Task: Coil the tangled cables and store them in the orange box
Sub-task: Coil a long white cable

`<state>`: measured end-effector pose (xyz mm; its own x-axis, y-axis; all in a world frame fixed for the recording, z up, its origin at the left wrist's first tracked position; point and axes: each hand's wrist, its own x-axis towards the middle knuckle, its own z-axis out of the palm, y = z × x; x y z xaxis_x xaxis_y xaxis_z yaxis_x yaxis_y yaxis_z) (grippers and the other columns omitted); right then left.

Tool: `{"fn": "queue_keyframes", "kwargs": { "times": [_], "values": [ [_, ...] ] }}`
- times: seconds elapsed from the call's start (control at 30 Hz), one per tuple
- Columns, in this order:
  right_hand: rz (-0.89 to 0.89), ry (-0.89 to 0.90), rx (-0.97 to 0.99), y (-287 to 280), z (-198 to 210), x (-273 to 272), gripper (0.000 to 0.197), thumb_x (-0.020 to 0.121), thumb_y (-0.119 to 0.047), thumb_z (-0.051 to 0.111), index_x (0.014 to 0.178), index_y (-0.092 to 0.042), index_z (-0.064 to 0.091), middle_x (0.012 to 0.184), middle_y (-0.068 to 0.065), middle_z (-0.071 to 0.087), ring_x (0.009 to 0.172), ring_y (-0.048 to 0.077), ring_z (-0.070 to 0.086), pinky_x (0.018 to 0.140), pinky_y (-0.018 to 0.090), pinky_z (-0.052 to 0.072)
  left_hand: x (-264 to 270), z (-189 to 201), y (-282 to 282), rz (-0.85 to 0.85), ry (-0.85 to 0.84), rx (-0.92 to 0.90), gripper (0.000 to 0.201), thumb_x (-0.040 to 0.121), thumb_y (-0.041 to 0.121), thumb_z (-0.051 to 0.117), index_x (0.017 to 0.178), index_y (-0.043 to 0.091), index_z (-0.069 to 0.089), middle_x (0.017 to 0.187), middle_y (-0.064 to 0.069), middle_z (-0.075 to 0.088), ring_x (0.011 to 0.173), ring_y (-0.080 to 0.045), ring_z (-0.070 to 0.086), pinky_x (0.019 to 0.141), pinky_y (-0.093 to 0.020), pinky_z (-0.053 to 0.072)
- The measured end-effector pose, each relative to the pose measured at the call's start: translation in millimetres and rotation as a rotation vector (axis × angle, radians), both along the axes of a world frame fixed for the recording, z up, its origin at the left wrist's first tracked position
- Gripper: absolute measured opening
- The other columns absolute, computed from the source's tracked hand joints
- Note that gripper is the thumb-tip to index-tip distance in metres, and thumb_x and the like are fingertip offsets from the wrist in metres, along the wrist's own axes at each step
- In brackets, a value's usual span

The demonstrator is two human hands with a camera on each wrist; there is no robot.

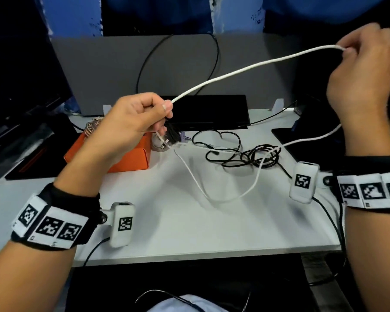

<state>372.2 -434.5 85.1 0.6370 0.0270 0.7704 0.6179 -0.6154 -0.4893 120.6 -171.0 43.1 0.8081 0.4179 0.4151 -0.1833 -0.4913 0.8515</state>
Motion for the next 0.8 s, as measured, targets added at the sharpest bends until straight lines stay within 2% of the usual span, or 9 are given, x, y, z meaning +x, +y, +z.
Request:
{"fn": "queue_keyframes", "kwargs": {
  "times": [0.13,0.27,0.33,0.4,0.43,0.5,0.57,0.67,0.8],
  "values": [
    [-0.006,-0.013,-0.186,15.1,-2.1,-20.9,0.034,0.095,-0.019,0.047,0.127,-0.020,0.059,0.140,0.016,0.050,0.133,0.039,0.045,0.109,0.051,0.036,5.5,-6.2,-5.5,0.004,-0.001,-0.011,0.021,0.105,0.025,0.056,0.089,0.013,0.064,0.066,0.000,0.061,0.072,-0.025,0.065,0.078,-0.038,0.055],
    [0.531,-0.154,-0.324,57.4,-10.4,-95.6,0.047,0.098,-0.041,0.049,0.140,-0.022,0.056,0.142,0.004,0.055,0.136,0.026,0.047,0.117,0.052,0.028,9.8,-10.0,-20.1,-0.036,-0.025,-0.038,0.017,0.104,0.021,0.057,0.091,0.012,0.063,0.067,-0.001,0.064,0.067,-0.020,0.067,0.070,-0.035,0.061],
    [0.712,-0.163,-0.406,73.4,-20.7,-123.8,0.048,0.103,-0.050,0.048,0.143,-0.024,0.055,0.136,-0.007,0.060,0.130,0.014,0.051,0.118,0.044,0.029,8.4,-9.8,-25.4,-0.061,-0.054,-0.033,0.017,0.100,0.025,0.060,0.091,0.011,0.064,0.067,-0.002,0.064,0.064,-0.018,0.064,0.069,-0.036,0.060],
    [0.812,-0.113,-0.389,80.0,-27.1,-129.9,0.036,0.105,-0.044,0.052,0.130,-0.022,0.064,0.113,-0.012,0.066,0.106,0.008,0.058,0.097,0.030,0.043,6.4,-8.2,-25.0,-0.066,-0.080,0.014,0.020,0.096,0.031,0.063,0.092,0.011,0.067,0.067,-0.002,0.065,0.064,-0.018,0.064,0.071,-0.040,0.056],
    [0.824,-0.116,-0.349,80.1,-27.4,-126.9,0.029,0.105,-0.038,0.053,0.118,-0.019,0.070,0.102,-0.011,0.068,0.096,0.010,0.061,0.088,0.032,0.047,5.7,-7.8,-22.5,-0.072,-0.080,0.039,0.019,0.097,0.030,0.063,0.093,0.012,0.067,0.066,-0.002,0.064,0.065,-0.020,0.063,0.073,-0.042,0.054],
    [0.738,-0.141,-0.286,75.2,-22.3,-114.6,0.025,0.103,-0.037,0.053,0.102,-0.020,0.072,0.092,-0.008,0.069,0.089,0.018,0.063,0.082,0.040,0.050,5.3,-7.7,-17.1,-0.089,-0.054,0.060,0.012,0.099,0.023,0.065,0.094,0.013,0.067,0.066,-0.001,0.065,0.066,-0.022,0.063,0.075,-0.043,0.050],
    [0.651,-0.131,-0.200,65.5,-14.0,-102.1,0.026,0.103,-0.038,0.052,0.099,-0.021,0.071,0.080,-0.015,0.061,0.081,0.014,0.058,0.078,0.038,0.049,7.9,-11.8,-11.9,-0.088,0.036,0.098,0.011,0.100,0.020,0.066,0.093,0.011,0.065,0.070,-0.003,0.068,0.070,-0.025,0.063,0.075,-0.045,0.049],
    [0.575,-0.134,-0.011,50.2,-2.8,-91.6,0.028,0.105,-0.037,0.051,0.099,-0.017,0.070,0.069,-0.020,0.048,0.065,0.000,0.043,0.066,0.030,0.037,13.9,-24.7,-5.7,-0.084,0.223,0.123,0.013,0.102,0.019,0.061,0.094,0.008,0.062,0.076,-0.006,0.070,0.077,-0.021,0.070,0.080,-0.047,0.058],
    [0.499,-0.151,0.054,41.9,0.5,-85.3,0.029,0.106,-0.036,0.049,0.100,-0.016,0.069,0.069,-0.019,0.046,0.063,-0.002,0.041,0.063,0.028,0.034,17.2,-35.0,-0.2,-0.079,0.331,0.025,0.021,0.107,0.021,0.053,0.102,0.004,0.063,0.090,-0.015,0.075,0.098,-0.034,0.073,0.096,-0.053,0.057]
  ]
}}
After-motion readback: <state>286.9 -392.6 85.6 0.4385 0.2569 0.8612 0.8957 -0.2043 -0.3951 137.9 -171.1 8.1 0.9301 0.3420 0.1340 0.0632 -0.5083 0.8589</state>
